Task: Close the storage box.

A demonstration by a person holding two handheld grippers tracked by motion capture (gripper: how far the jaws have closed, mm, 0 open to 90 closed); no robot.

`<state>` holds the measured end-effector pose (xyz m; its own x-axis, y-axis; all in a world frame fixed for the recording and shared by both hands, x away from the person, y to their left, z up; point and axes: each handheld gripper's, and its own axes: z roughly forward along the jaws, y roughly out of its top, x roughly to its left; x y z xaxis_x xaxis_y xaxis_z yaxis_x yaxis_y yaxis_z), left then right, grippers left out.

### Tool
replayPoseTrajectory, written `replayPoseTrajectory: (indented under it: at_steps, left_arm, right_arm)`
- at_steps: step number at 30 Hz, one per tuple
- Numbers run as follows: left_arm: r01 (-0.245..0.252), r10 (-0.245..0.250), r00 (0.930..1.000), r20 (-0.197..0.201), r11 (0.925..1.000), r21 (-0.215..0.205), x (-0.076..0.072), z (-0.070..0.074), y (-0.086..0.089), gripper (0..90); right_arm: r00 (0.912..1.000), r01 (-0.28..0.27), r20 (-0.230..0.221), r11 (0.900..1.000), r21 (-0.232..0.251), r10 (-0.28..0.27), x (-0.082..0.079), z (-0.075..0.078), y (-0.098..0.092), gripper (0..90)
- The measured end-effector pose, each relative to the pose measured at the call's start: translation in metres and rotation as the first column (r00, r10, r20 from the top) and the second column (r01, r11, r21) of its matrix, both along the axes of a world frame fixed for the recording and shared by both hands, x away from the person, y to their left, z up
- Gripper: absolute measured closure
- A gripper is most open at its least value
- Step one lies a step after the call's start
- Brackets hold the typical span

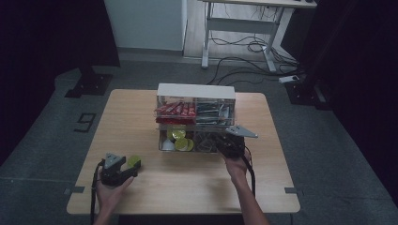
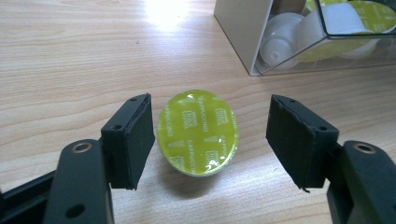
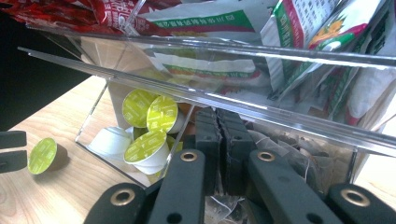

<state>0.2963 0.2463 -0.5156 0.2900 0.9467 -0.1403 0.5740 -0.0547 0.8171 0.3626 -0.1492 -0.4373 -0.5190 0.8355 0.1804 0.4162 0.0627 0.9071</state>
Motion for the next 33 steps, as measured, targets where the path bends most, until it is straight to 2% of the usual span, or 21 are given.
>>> replayPoseTrajectory:
  at_steps: [17,21,33]
  left_arm:
    - [-0.012,0.012,0.9999,0.001,0.9997,-0.020,-0.002,0.000,0.002,34.5]
    - [-0.013,0.013,0.9999,-0.003,0.9997,-0.022,-0.002,-0.001,0.001,34.6]
    - [-0.011,0.010,0.9999,-0.013,0.9998,-0.019,-0.003,-0.003,0.000,34.5]
  right_arm:
    - [0.9999,-0.010,-0.011,1.000,-0.008,0.010,-0.010,-0.009,-0.003,86.5]
    - [0.9999,-0.011,0.000,1.000,-0.007,0.011,-0.014,-0.009,-0.003,86.4]
    - [0.9999,-0.013,-0.009,1.000,-0.008,0.013,-0.021,-0.015,-0.007,85.7]
